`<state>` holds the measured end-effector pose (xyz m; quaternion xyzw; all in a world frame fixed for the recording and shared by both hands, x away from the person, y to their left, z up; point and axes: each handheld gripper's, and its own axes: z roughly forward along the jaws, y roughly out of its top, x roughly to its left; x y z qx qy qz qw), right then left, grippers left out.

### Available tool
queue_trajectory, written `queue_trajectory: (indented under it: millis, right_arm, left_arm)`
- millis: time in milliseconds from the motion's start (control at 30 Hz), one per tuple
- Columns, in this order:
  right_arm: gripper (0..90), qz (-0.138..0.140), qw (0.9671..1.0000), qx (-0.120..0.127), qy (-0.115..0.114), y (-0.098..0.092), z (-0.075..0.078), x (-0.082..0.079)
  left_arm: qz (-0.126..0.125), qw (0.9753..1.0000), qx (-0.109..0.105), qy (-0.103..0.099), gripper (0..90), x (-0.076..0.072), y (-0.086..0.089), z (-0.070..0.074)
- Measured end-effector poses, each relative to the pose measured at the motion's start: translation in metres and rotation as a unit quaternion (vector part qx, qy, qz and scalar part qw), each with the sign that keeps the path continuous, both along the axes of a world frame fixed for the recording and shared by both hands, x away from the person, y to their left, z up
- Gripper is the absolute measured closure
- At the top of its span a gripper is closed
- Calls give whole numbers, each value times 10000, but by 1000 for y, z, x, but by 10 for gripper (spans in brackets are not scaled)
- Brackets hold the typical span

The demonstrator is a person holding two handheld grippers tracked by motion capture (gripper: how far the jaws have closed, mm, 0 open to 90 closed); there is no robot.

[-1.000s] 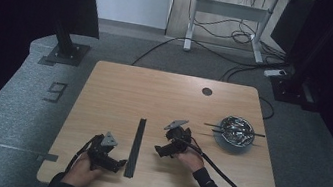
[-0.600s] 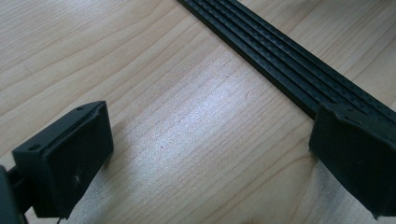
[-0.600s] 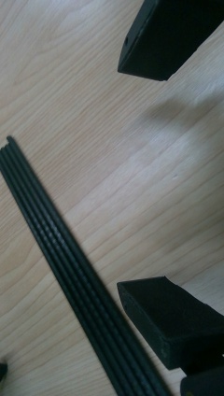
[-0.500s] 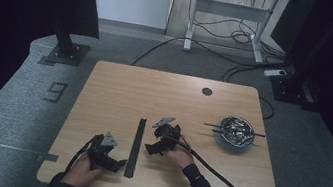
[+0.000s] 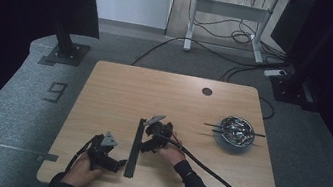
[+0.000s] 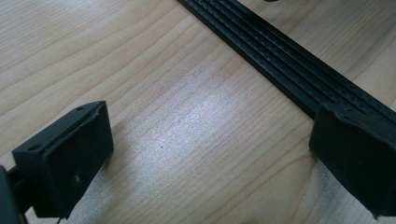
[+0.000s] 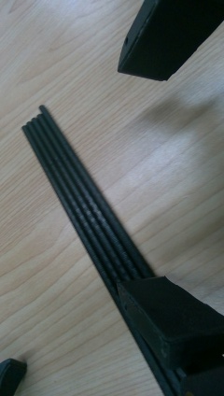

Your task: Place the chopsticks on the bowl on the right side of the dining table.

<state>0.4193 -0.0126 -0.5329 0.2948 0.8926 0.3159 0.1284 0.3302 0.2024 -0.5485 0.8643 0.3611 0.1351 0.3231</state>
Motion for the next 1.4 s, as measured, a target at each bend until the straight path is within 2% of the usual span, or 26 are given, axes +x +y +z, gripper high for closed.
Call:
queue_trajectory:
  millis: [600,700,1000,1400]
  right_arm:
    - [0,6,9999,-106,41,10,-7,4]
    - [0,-9,9998,-203,57,9,-8,4]
    - [0,-60,9997,-213,88,0,-9,7]
    - [0,-366,9991,-206,53,-12,-9,20]
  left_arm:
    - [0,10000,0,1,0,0,0,0]
    - [0,10000,1,0,0,0,0,0]
    - [3,10000,0,-1,0,0,0,0]
    - [6,10000,-10,0,0,0,0,0]
